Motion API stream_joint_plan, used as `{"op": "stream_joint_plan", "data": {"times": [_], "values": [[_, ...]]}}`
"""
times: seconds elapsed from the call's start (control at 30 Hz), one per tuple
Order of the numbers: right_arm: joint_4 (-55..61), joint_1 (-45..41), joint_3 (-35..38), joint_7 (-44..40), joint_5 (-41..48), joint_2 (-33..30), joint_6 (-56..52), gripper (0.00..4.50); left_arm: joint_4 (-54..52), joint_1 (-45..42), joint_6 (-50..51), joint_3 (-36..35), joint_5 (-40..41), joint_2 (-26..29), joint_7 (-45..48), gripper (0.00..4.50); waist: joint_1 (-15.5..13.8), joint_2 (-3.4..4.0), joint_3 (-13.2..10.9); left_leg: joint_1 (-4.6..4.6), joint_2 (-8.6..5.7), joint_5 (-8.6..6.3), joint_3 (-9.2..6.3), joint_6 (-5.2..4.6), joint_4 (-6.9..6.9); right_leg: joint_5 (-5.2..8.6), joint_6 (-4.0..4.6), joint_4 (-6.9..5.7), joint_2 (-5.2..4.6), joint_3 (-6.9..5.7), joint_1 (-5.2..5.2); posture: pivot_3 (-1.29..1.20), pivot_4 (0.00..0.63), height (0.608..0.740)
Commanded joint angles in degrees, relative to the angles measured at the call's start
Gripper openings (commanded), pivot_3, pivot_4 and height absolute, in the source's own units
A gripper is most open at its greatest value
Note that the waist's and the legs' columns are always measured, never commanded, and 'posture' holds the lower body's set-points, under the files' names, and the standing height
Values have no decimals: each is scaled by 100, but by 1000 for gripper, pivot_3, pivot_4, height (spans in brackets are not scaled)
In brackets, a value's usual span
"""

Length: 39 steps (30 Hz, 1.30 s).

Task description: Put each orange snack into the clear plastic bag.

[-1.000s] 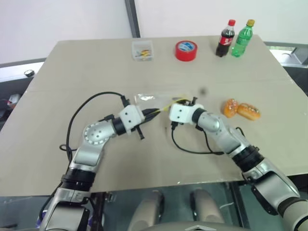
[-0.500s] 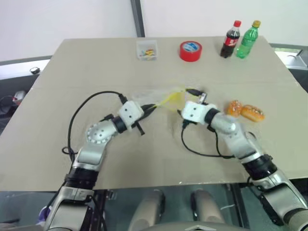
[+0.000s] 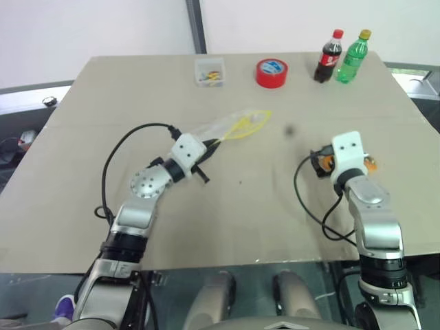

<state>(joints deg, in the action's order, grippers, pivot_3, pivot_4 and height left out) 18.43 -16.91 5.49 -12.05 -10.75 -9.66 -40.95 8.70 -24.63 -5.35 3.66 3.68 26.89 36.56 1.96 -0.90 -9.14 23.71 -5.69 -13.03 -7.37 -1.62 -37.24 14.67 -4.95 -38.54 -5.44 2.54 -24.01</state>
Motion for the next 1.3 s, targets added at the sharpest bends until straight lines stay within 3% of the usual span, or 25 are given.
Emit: {"op": "stream_joint_plan", "data": {"times": [0.03, 0.63, 0.73, 0.87, 0.97, 1.0, 1.3], "values": [[257, -2, 242, 459, 94, 241, -97, 4382, -115, -100, 15, -74, -1, -26, -66, 0, 17, 0, 0, -1, 0, 0, 2, 0, 0, 0, 0, 0, 0, 1, 0, 0, 150, 740], [-592, -271, 335, 794, 676, 255, 42, 4382, -201, -140, 146, -86, -30, -31, -83, 0, 31, 1, 1, -3, 0, 0, 8, 0, -1, 0, 0, -1, 0, 5, 1, 0, 150, 740], [-663, -334, 300, 841, 686, 197, 113, 3541, -262, -112, 168, -97, -34, -19, -101, 0, 33, 1, 1, -3, 0, 0, 8, 0, -1, 0, 0, -2, 0, 4, 0, 0, 150, 740], [-735, -372, 245, 866, 704, 140, 187, 1539, -319, -90, 190, -100, -37, -12, -127, 0, 40, 1, 1, -4, 0, 0, 10, 0, -1, 0, 0, -3, 0, 6, 0, 0, 150, 740], [-740, -358, 107, 801, 652, 22, 356, 240, -348, -95, 210, -114, -19, -26, -151, 0, 38, 1, 1, -3, 0, 0, 10, -1, -1, 0, 0, -3, 0, 6, 0, 0, 150, 740], [-656, -337, -29, 669, 638, -68, 494, 20, -363, -89, 204, -126, 24, -42, -136, 0, 39, 2, 1, -3, 0, 0, 10, -1, -1, 0, 0, -3, 0, 7, 0, 0, 150, 740], [210, -546, -992, -1004, 1717, -177, 662, 20, -733, 211, 205, -76, 472, 0, 453, 0, 49, 2, 1, -3, 3, -1, 10, -2, -1, 0, -1, -2, 2, 7, 0, 0, 150, 740]]}}
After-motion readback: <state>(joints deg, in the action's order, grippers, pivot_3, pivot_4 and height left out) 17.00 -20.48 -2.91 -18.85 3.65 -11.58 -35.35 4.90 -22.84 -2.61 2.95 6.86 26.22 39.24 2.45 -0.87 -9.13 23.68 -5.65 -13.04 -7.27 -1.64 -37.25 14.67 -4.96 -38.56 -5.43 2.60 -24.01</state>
